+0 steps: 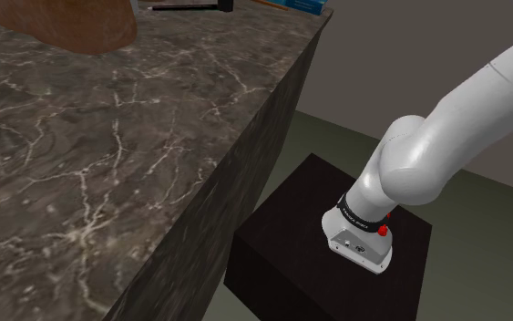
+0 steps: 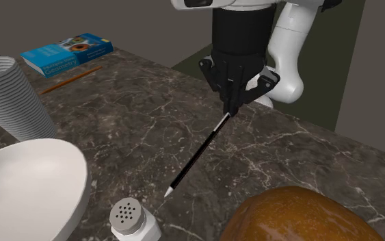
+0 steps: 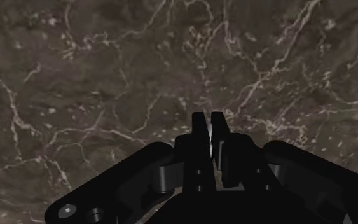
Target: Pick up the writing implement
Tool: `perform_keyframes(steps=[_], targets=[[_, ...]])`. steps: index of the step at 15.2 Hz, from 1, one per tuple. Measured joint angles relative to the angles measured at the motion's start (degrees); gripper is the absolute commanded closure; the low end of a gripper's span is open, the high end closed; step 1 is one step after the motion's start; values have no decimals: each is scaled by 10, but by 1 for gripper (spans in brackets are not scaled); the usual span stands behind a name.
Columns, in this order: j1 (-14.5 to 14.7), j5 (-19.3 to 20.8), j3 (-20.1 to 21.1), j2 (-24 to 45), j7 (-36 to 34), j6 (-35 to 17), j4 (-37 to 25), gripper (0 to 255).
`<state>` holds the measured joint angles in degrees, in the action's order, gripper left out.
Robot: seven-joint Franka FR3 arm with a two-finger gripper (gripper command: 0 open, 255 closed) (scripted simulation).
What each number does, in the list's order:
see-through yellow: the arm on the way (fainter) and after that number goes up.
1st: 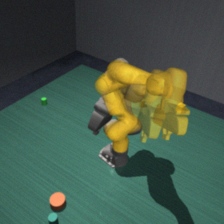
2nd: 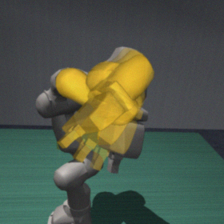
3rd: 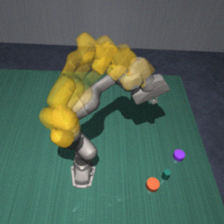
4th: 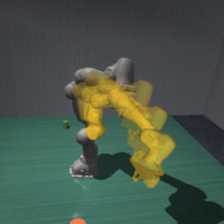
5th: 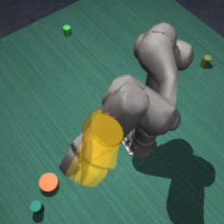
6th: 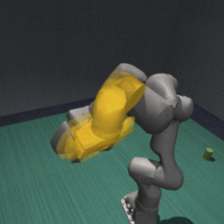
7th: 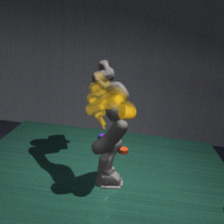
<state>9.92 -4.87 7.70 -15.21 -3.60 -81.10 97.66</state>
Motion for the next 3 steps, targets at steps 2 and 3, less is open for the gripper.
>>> perform_keyframes(steps=[2,3], targets=[[0,0,0,5,-2,15,-21,255],[0,1,0,8,-3,21,-29,255]])
